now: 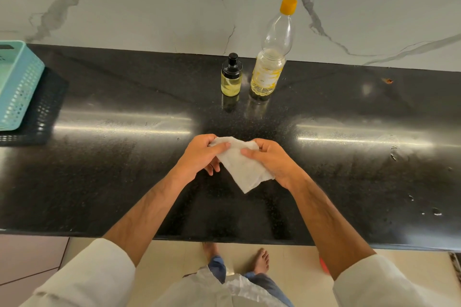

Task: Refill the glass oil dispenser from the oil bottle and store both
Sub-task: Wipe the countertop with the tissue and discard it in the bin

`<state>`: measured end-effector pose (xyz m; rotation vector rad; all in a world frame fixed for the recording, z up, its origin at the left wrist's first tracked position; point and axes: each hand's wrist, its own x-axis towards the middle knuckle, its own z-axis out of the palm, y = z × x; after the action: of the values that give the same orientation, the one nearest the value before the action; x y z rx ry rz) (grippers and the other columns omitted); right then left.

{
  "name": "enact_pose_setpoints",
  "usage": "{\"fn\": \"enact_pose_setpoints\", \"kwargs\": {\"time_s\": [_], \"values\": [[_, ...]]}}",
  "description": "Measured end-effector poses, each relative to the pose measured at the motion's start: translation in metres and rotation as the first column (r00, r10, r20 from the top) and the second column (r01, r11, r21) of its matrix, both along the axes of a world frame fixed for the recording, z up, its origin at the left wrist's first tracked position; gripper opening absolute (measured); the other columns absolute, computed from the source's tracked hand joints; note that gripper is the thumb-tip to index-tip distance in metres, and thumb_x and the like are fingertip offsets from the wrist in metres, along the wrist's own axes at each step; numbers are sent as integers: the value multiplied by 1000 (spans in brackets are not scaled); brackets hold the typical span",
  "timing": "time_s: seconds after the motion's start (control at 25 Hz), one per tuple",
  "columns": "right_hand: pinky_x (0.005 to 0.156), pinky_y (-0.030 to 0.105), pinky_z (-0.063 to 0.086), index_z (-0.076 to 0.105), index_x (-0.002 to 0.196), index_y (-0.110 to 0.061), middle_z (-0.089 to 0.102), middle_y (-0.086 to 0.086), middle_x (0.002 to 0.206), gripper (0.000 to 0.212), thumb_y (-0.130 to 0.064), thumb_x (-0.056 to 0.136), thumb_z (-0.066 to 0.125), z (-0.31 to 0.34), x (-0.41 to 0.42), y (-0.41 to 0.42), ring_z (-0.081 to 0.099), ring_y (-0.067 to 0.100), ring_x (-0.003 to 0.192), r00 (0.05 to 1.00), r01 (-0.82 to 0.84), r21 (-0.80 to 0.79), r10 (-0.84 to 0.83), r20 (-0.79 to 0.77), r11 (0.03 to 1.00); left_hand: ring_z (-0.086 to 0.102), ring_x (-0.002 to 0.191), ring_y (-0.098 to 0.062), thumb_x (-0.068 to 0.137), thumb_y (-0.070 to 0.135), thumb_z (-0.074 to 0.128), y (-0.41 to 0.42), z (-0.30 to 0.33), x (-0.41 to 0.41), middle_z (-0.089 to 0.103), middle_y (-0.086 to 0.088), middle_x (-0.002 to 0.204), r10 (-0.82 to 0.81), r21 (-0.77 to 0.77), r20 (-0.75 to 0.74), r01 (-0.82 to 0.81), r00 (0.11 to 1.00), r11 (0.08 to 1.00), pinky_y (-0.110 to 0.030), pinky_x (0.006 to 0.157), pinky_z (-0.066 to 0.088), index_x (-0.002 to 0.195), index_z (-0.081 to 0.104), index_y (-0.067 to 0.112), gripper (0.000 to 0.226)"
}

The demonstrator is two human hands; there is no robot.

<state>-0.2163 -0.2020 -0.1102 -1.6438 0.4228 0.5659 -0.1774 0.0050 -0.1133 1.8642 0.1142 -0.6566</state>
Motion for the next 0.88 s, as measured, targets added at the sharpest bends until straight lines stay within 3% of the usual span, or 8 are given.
{"fn": "enact_pose_setpoints", "kwargs": {"time_s": [0.12,0.2,0.32,0.44,0.52,0.64,0.76,0.88], "values": [[82,36,59,67,117,-21,73,1,106,20,-29,98,69,-13,12,-3,72,23,102,989,141,-216,-129,70,966,70,56,-18,97,38,65,4,-7,5,72,0,84,-157,257,88,130,984,958,-25,46,51,99,63,22,16],[83,29,53,60,127,-23,68,-6,108,29,-29,99,66,-18,8,0,66,15,103,965,226,-482,-128,228,846,67,58,-14,97,50,60,5,-11,6,69,5,81,-293,534,103,196,950,823,-26,53,51,98,59,26,24],[95,32,48,59,131,-19,62,-2,125,34,-15,97,63,-21,-8,12,57,16,113,820,255,-747,272,503,614,57,61,-7,98,56,53,14,-16,2,62,10,79,-419,793,260,56,870,607,-26,53,42,101,49,27,29],[116,37,39,57,142,-16,56,5,145,41,-21,102,54,-33,-27,39,53,23,135,700,-123,-860,657,278,495,51,57,-5,99,45,55,30,-20,-3,59,11,88,-460,769,428,-46,778,638,-20,46,29,109,48,25,23],[129,41,12,28,162,-14,21,7,171,63,-43,108,40,-57,-38,46,18,27,158,631,-247,-896,763,140,369,47,56,-4,99,37,56,43,-24,-6,59,10,92,-473,747,478,-59,740,662,-17,46,25,111,51,23,18],[128,45,-8,0,166,-16,-13,3,173,82,-66,103,18,-77,-21,47,-15,23,159,619,-298,-909,784,49,292,45,52,-4,98,29,56,68,-28,-12,61,11,91,-424,708,531,-110,734,697,-18,46,31,107,54,24,11],[126,45,-14,-6,165,-16,-19,3,171,88,-72,100,11,-77,15,67,-21,23,158,614,-320,-908,789,18,270,52,57,-5,97,25,58,94,-33,-22,62,11,95,-334,673,542,-161,771,722,-26,50,48,107,56,24,10],[127,48,-13,-6,164,-14,-17,5,172,90,-72,100,14,-77,50,104,-19,24,158,582,-314,-916,813,21,249,56,63,-4,98,21,58,116,-32,-30,59,14,98,-168,604,556,-257,814,754,-26,58,52,110,57,26,13]]}}
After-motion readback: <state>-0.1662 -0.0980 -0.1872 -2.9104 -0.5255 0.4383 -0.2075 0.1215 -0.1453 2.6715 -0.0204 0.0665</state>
